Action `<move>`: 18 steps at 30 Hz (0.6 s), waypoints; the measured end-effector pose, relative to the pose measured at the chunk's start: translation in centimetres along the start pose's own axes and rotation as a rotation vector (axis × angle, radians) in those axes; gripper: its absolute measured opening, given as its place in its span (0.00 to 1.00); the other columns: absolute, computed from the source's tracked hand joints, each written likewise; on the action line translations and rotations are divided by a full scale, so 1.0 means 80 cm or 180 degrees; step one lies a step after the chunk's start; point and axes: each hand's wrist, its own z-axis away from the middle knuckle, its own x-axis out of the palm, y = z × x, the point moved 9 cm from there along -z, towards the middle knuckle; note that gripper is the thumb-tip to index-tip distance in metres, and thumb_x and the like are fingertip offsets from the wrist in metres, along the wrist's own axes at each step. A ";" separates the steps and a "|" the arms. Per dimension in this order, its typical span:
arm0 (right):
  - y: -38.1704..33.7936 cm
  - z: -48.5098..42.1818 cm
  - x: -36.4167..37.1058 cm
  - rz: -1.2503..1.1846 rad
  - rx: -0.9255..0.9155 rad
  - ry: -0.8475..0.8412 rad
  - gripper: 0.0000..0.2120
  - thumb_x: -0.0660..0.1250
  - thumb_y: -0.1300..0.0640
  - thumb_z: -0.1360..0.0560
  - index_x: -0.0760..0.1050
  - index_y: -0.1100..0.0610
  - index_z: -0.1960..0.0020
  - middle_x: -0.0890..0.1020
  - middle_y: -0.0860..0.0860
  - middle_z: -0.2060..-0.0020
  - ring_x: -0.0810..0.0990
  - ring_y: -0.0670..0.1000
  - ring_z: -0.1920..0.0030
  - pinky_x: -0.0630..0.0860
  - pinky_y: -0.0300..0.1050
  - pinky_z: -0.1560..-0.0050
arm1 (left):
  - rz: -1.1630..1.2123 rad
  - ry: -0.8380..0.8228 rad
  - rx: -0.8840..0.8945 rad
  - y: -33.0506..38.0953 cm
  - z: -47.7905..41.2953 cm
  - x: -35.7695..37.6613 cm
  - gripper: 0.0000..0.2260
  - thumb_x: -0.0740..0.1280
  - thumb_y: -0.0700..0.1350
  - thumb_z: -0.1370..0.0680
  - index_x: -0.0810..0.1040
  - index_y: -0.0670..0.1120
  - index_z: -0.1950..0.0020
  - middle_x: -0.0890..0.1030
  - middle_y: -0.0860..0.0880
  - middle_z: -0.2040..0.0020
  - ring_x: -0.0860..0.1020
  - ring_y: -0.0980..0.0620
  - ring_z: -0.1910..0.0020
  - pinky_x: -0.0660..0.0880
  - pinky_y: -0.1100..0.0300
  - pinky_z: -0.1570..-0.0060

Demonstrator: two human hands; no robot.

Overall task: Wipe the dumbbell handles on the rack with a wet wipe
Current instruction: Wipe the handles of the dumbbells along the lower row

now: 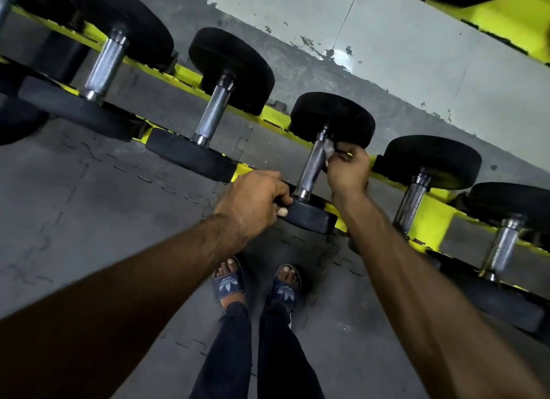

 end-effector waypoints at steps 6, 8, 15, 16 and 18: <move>0.054 0.015 0.000 -0.0647 0.1330 -0.0476 0.09 0.67 0.71 0.26 0.80 0.59 0.55 0.82 0.54 0.63 0.81 0.52 0.64 0.83 0.51 0.56 | -0.0094 -0.0044 -0.0043 0.005 0.000 -0.003 0.10 0.75 0.32 0.32 0.85 0.47 0.58 0.80 0.53 0.59 0.79 0.52 0.59 0.80 0.53 0.60; 0.068 0.035 -0.006 -0.0221 0.1641 -0.0955 0.07 0.67 0.69 0.26 0.81 0.60 0.55 0.82 0.54 0.63 0.80 0.52 0.65 0.82 0.48 0.60 | -0.0129 -0.0077 -0.0026 0.006 -0.001 -0.003 0.10 0.76 0.33 0.32 0.85 0.47 0.58 0.80 0.53 0.59 0.79 0.51 0.59 0.79 0.53 0.60; 0.047 -0.013 0.015 -0.0784 0.1816 -0.0438 0.05 0.62 0.65 0.23 0.76 0.59 0.50 0.78 0.52 0.63 0.78 0.49 0.68 0.78 0.42 0.68 | -0.0183 -0.0091 -0.0011 0.005 -0.001 -0.003 0.10 0.75 0.34 0.32 0.85 0.48 0.58 0.79 0.55 0.60 0.79 0.53 0.58 0.80 0.53 0.60; 0.048 -0.015 0.022 -0.0950 0.1909 -0.0404 0.06 0.60 0.64 0.21 0.75 0.59 0.52 0.79 0.52 0.65 0.78 0.49 0.68 0.77 0.42 0.67 | -0.0176 -0.0093 -0.0038 0.005 -0.001 -0.004 0.10 0.75 0.33 0.32 0.85 0.49 0.58 0.79 0.56 0.59 0.79 0.53 0.58 0.80 0.54 0.60; 0.049 -0.010 0.029 -0.1302 0.2101 -0.0358 0.10 0.57 0.62 0.19 0.74 0.58 0.57 0.80 0.51 0.72 0.79 0.48 0.73 0.75 0.44 0.66 | -0.0165 -0.0108 -0.0095 0.005 -0.002 -0.004 0.11 0.75 0.33 0.32 0.84 0.49 0.58 0.79 0.56 0.59 0.79 0.53 0.58 0.80 0.54 0.60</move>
